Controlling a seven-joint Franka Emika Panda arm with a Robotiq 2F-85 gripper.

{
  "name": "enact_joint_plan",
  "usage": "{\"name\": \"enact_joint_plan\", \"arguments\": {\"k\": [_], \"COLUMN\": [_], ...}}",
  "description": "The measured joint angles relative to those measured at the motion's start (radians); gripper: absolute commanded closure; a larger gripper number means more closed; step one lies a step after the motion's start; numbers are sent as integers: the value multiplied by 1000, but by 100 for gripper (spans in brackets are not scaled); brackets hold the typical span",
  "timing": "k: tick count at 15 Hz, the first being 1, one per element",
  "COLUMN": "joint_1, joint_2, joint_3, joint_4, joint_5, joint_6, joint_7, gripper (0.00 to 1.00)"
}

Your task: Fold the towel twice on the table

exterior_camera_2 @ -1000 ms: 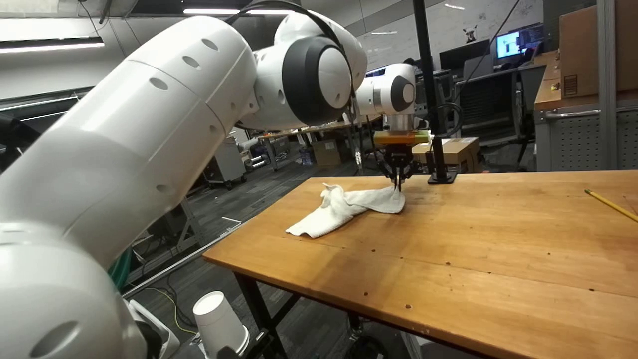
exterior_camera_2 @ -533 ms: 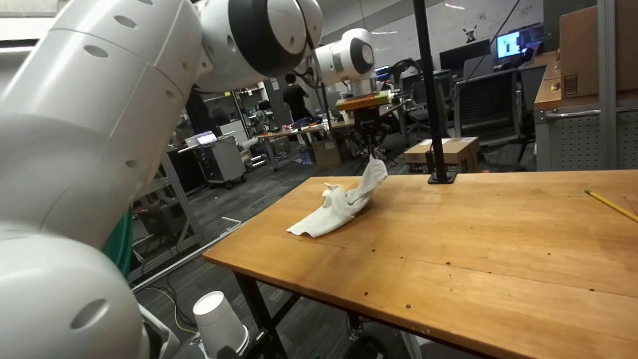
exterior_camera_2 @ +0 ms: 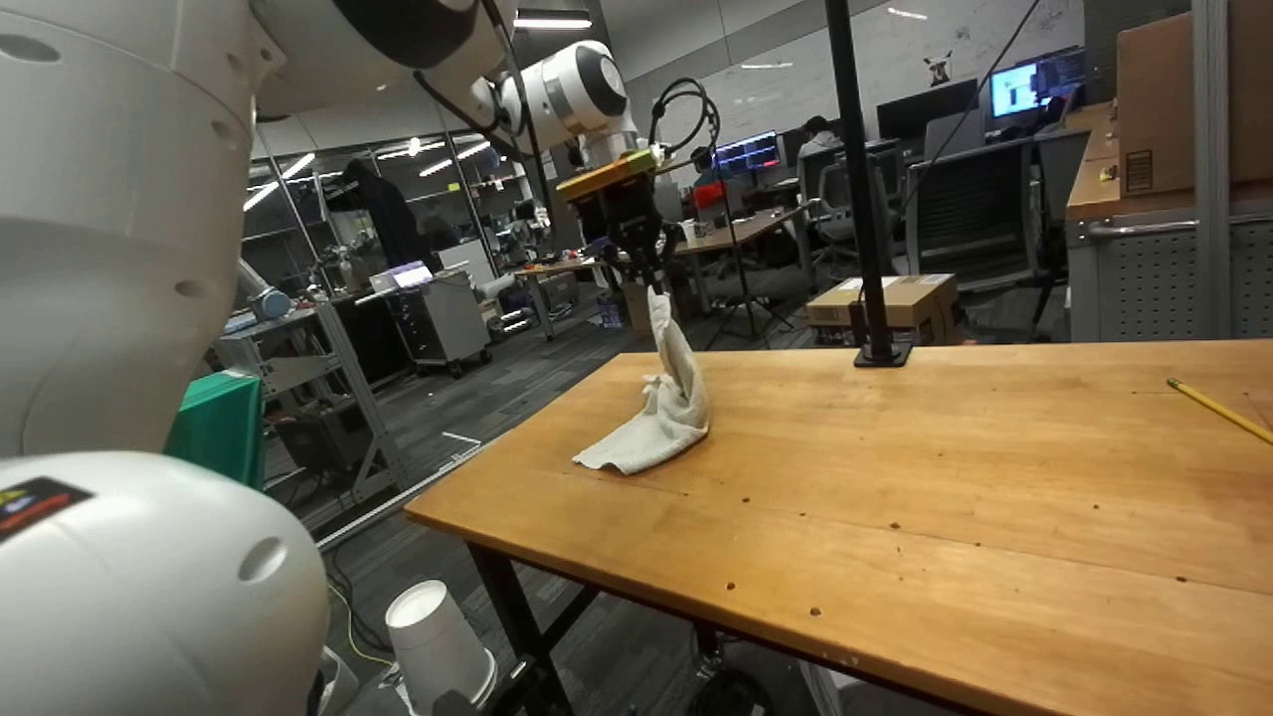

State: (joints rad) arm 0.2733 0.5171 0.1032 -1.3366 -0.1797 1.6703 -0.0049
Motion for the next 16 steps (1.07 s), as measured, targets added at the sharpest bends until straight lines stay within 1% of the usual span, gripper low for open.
{"name": "enact_joint_plan", "arguments": {"k": [2, 3, 4, 5, 6, 7, 11, 12, 13, 15, 16], "joint_1": [10, 10, 10, 10, 10, 10, 10, 10, 10, 10, 10], "joint_2": [-46, -66, -84, -97, -107, -114, -130, -131, -132, -134, -135], "joint_3": [12, 17, 21, 22, 23, 23, 26, 27, 28, 30, 31], "joint_4": [-70, -104, -136, -163, -187, -205, -251, -258, -263, -272, -274], "joint_5": [0, 0, 0, 0, 0, 0, 0, 0, 0, -1, -1], "joint_6": [0, 0, 1, 1, 0, 0, 0, 0, 0, 0, 0], "joint_7": [4, 4, 4, 4, 4, 4, 4, 4, 4, 4, 4], "gripper": [99, 97, 71, 92, 93, 97, 100, 99, 100, 98, 99]}}
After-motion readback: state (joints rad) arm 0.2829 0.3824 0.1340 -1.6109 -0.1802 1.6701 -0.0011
